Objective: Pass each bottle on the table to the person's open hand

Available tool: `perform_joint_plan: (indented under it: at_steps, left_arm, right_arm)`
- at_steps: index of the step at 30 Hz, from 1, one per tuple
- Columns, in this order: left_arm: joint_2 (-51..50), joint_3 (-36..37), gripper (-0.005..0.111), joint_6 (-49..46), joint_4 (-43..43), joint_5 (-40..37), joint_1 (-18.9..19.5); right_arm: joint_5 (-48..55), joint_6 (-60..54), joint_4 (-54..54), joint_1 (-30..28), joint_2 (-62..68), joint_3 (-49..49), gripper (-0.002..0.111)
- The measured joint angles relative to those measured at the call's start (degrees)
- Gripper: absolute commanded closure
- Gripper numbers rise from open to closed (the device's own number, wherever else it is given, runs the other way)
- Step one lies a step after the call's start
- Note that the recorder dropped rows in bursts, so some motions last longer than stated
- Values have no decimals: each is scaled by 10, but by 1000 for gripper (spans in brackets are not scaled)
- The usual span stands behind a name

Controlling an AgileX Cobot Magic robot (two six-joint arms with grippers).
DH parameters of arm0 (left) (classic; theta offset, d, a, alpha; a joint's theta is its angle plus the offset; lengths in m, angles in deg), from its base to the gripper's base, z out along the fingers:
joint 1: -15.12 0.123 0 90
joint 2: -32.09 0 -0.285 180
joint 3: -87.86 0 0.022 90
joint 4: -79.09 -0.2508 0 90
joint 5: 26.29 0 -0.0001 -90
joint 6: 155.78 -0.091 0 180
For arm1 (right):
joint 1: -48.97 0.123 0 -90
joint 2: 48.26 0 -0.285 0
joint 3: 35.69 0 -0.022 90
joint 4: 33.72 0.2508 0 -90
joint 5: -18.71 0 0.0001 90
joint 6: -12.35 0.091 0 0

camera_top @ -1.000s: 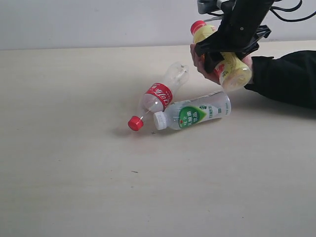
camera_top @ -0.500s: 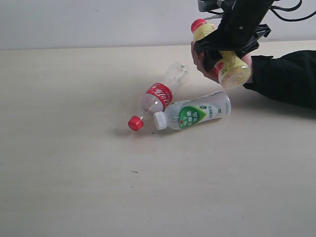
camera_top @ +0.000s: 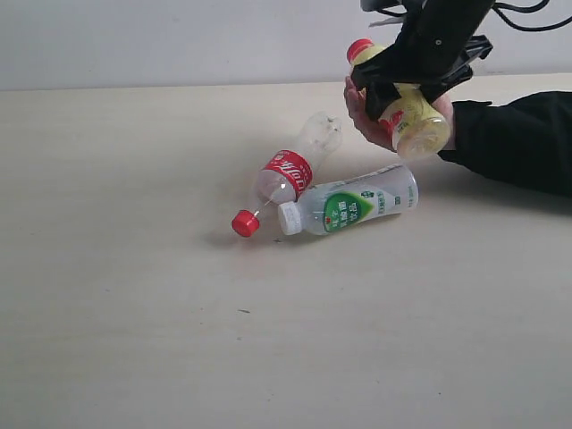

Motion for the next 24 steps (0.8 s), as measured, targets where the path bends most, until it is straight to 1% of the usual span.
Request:
perform_joint_plan:
  at_steps: [6, 7, 8, 9, 10, 11, 12, 13, 14, 15, 16, 17, 18, 19, 20, 22, 24]
  left_arm:
    - [0, 0, 107, 0, 0, 0, 0]
    - [0, 0, 107, 0, 0, 0, 0]
    - [0, 0, 107, 0, 0, 0, 0]
    - [0, 0, 107, 0, 0, 0, 0]
    - [0, 0, 107, 0, 0, 0, 0]
    - [0, 0, 107, 0, 0, 0, 0]
    - [0, 0, 107, 0, 0, 0, 0]
    - [0, 0, 107, 0, 0, 0, 0]
    - [0, 0, 107, 0, 0, 0, 0]
    - [0, 0, 107, 0, 0, 0, 0]
    - [0, 0, 107, 0, 0, 0, 0]
    - [0, 0, 107, 0, 0, 0, 0]
    - [0, 0, 107, 0, 0, 0, 0]
    - [0, 0, 107, 0, 0, 0, 0]
    - [0, 0, 107, 0, 0, 0, 0]
    - [0, 0, 107, 0, 0, 0, 0]
    - [0, 0, 107, 0, 0, 0, 0]
  right_arm:
    - [5, 3, 0, 0, -52, -1, 36]
    - [10, 4, 0, 0, -59, -1, 37]
    - [18, 4, 0, 0, -65, -1, 42]
    - [27, 5, 0, 0, -76, -1, 48]
    - [36, 9, 0, 0, -83, -1, 68]
    - [55, 18, 0, 0, -105, 0, 80]
    - [58, 19, 0, 0, -119, 4, 101]
    - [62, 22, 0, 0, -156, 26, 109]
    - [58, 23, 5, 0, -174, 40, 108]
    - [41, 22, 20, 0, -229, 90, 108]
    - [30, 17, 29, 0, -253, 123, 108]
    - [-5, -4, 59, 0, -322, 199, 108]
    - [-26, -16, 71, 0, -352, 232, 108]
    - [-67, -44, 97, 0, -429, 314, 108]
    - [-93, -60, 107, 0, -490, 374, 108]
    - [-123, -78, 113, 0, -608, 458, 108]
    - [-137, -85, 132, 0, -720, 516, 108]
